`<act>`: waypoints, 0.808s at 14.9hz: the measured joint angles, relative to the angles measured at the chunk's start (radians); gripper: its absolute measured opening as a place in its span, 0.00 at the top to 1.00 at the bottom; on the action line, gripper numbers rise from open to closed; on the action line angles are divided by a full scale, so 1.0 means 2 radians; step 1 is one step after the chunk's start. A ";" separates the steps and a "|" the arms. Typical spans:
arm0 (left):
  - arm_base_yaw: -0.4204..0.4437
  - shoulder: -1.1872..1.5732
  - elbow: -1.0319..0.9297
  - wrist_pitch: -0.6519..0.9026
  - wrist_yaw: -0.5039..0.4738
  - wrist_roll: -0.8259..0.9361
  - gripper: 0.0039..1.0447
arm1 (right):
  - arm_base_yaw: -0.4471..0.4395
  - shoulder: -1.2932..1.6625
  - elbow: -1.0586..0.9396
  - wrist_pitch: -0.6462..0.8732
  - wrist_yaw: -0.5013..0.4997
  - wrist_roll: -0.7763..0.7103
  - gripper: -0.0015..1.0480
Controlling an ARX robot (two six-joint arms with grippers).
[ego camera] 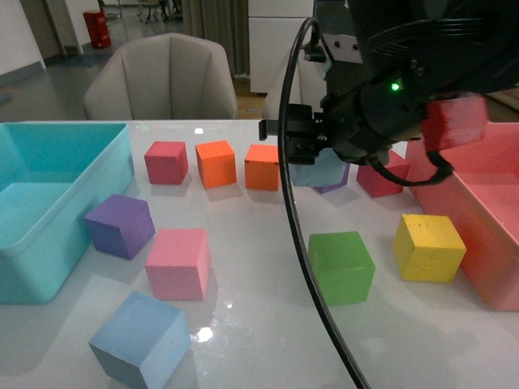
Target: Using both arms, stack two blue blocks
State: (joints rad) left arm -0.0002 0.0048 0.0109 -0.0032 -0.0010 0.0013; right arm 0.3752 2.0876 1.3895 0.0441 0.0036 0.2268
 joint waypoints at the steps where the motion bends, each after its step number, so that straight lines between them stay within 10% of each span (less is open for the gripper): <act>1: 0.000 0.000 0.000 0.000 0.000 0.000 0.06 | 0.007 0.051 0.058 -0.023 -0.004 0.009 0.56; 12: 0.000 0.000 0.000 0.000 0.000 0.000 0.06 | 0.035 0.190 0.213 -0.153 0.023 0.088 0.57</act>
State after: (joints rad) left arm -0.0002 0.0048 0.0109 -0.0032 -0.0006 0.0017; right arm 0.4454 2.4683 1.8153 -0.2619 0.0490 0.4034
